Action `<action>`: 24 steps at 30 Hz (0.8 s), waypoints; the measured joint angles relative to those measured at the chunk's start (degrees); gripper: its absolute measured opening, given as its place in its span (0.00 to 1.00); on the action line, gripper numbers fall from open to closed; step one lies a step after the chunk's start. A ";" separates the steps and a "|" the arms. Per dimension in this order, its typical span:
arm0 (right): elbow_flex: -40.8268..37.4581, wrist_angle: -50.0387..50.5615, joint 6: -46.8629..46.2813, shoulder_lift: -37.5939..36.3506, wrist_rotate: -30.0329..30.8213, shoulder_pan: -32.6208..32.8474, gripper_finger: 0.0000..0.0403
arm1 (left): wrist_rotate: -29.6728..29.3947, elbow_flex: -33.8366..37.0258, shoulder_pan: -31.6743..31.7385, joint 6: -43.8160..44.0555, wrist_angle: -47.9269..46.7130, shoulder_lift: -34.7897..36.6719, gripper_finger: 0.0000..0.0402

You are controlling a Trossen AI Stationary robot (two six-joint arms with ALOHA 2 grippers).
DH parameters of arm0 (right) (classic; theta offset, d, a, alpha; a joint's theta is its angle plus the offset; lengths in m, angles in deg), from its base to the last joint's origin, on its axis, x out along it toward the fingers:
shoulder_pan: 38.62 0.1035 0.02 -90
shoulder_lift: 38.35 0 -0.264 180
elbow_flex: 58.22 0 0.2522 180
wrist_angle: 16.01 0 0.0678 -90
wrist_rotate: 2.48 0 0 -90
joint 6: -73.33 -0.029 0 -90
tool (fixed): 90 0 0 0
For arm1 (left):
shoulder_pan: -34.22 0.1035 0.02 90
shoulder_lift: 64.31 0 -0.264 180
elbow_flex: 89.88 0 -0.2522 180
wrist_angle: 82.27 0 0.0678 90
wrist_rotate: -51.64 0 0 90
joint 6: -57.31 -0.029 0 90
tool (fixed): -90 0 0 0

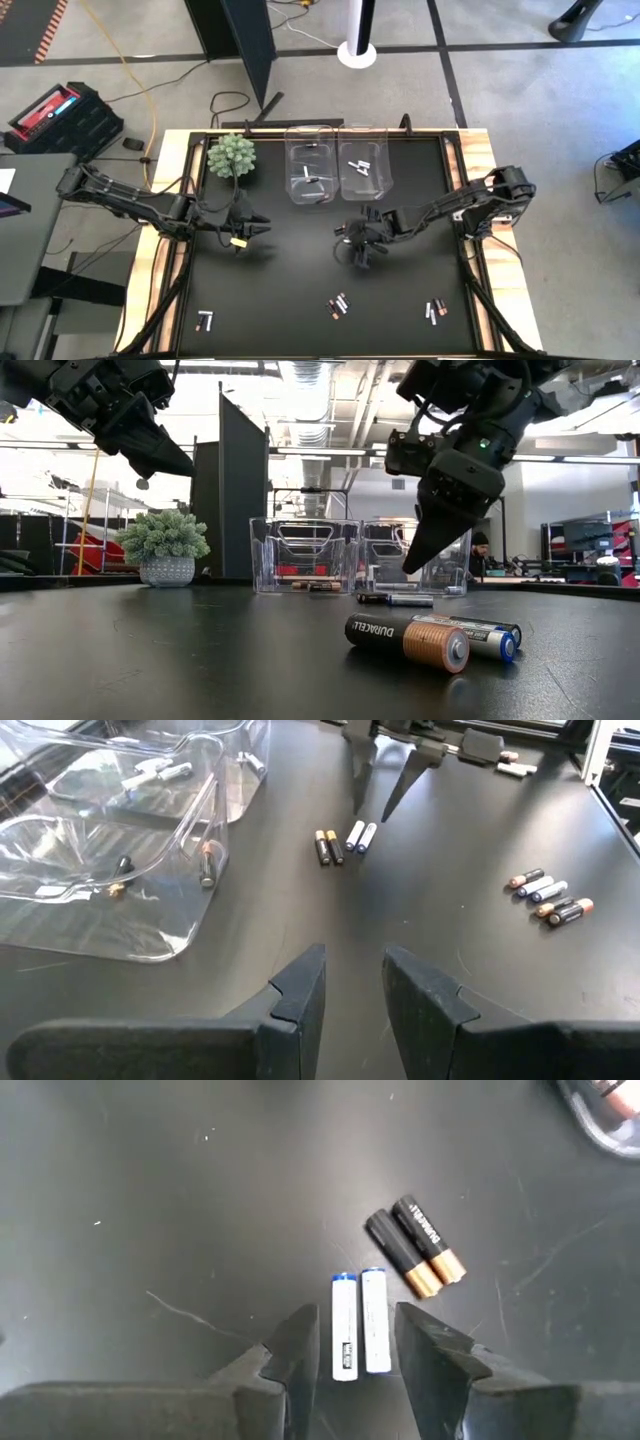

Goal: Sort batteries
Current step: Put the white battery into the right transparent bin

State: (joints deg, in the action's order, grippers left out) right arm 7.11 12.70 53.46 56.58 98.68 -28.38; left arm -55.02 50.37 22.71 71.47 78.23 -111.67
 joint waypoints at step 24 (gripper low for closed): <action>2.64 -0.01 0.28 8.31 -0.59 0.63 0.33 | -0.40 -0.08 0.01 -0.63 0.03 0.00 0.24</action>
State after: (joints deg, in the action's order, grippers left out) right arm 9.76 12.69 53.74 64.89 98.09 -27.75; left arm -55.42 50.30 22.72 70.84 78.26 -111.67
